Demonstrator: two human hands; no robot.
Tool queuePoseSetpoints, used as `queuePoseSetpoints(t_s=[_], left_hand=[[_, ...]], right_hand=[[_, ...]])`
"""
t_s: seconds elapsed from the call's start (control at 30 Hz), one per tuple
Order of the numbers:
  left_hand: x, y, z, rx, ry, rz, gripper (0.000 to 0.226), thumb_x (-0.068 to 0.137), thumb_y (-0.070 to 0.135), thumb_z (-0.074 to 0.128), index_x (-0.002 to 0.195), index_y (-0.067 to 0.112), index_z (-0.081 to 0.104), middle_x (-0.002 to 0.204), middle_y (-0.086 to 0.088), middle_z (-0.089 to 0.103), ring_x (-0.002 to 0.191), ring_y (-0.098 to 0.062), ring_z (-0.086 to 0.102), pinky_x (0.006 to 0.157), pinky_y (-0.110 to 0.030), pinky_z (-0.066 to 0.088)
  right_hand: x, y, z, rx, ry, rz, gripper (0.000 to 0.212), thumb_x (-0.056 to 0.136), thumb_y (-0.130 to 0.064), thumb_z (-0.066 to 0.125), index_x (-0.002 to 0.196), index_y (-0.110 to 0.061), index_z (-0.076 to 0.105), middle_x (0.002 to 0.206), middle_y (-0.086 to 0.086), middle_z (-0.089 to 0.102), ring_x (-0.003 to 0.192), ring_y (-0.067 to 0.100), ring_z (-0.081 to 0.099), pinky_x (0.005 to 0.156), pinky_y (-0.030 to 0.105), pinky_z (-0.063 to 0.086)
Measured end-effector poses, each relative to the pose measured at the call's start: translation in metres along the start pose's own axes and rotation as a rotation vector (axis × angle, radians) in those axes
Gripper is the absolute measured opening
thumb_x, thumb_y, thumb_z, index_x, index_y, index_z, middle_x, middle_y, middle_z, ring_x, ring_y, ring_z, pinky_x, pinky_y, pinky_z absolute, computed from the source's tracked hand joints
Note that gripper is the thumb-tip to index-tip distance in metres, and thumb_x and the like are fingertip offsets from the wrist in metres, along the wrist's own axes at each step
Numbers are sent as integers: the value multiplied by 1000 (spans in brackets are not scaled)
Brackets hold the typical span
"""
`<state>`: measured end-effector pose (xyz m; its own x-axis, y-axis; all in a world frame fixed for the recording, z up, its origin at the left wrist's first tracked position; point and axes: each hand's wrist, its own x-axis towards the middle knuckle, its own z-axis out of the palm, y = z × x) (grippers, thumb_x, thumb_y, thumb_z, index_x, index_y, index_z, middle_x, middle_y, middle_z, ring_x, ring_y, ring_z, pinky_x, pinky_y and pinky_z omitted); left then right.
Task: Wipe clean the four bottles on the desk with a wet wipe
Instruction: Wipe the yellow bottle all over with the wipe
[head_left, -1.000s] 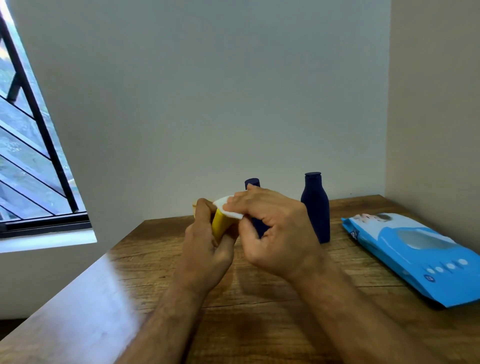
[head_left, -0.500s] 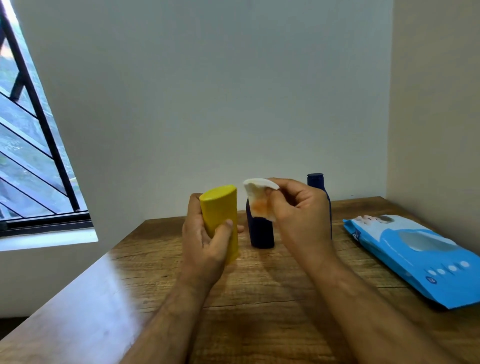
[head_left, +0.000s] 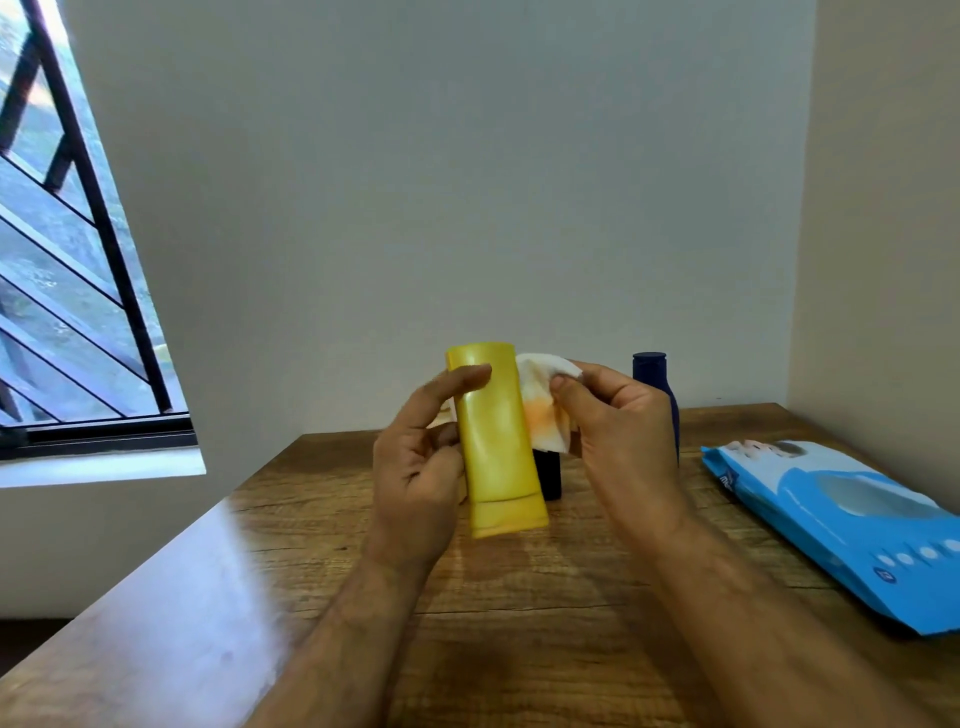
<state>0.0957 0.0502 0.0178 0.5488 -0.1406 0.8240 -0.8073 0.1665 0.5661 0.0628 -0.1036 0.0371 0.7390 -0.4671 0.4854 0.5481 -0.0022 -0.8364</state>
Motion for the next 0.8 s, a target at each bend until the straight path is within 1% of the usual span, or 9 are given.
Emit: queuePoseSetpoints(t_s=[0.1,0.2,0.27,0.37,0.5,0.57,0.63,0.7,0.8], left_hand=[[1,1,0,194,0,98,66,79,-14,42,129,22,63,156,1,40,115,-14,64,76,-29,58],[2,2,-2,389,-37,190,68,83,-23,49,135,20,58,164,-1,27,136,4,44,83,-20,55],[2,0,-3,496,-108,243,69,80,-19,64,135,23,59,162,-2,28,135,11,38,89,-20,53],[-1,-5,-4,669,-107,291,65,70,14,89,124,37,60,155,7,32,135,-6,35,102,-27,44],[-1,-6,-5,869,-3,266,55,65,33,87,114,39,62,140,9,38,123,-21,33,89,-54,47],[1,-6,-5,891,3,250,41,70,47,82,106,33,69,137,8,45,123,-20,34,87,-56,46],[1,-4,-3,850,-5,245,44,78,62,69,100,23,71,131,7,54,123,-15,40,91,-50,46],[0,-1,-1,737,2,241,39,84,50,72,105,18,67,123,5,61,115,-10,52,89,-38,52],[-4,4,-1,693,-34,153,33,88,26,75,116,28,59,97,11,66,84,-6,63,71,-27,56]], right_hand=[[-1,-1,0,1,-12,-18,17,92,-16,65,105,-17,74,94,-2,76,92,16,71,84,48,58],[-1,-1,0,14,-20,-21,18,91,-17,65,106,-16,74,96,-1,76,95,19,71,85,49,57],[-2,-2,0,22,-45,-21,17,91,-16,65,106,-16,74,95,1,76,94,21,71,85,50,57],[-4,-2,1,16,-85,-12,17,91,-15,65,106,-14,74,95,3,76,93,22,72,84,49,58],[-3,-2,1,-42,-26,-41,13,90,-18,66,100,-23,74,94,-4,75,93,15,70,80,39,59],[-2,-3,0,-55,30,-53,14,91,-19,66,92,-32,71,92,-11,73,92,10,68,77,33,58],[-2,-4,-2,-40,56,-53,15,91,-20,65,91,-34,70,92,-11,73,92,9,68,77,35,60],[-4,-6,-2,-46,66,-57,15,92,-21,64,96,-33,70,94,-11,73,91,7,68,78,35,60],[-5,-7,-2,-97,91,-104,16,92,-19,64,100,-31,72,91,-16,72,88,0,67,77,28,59]])
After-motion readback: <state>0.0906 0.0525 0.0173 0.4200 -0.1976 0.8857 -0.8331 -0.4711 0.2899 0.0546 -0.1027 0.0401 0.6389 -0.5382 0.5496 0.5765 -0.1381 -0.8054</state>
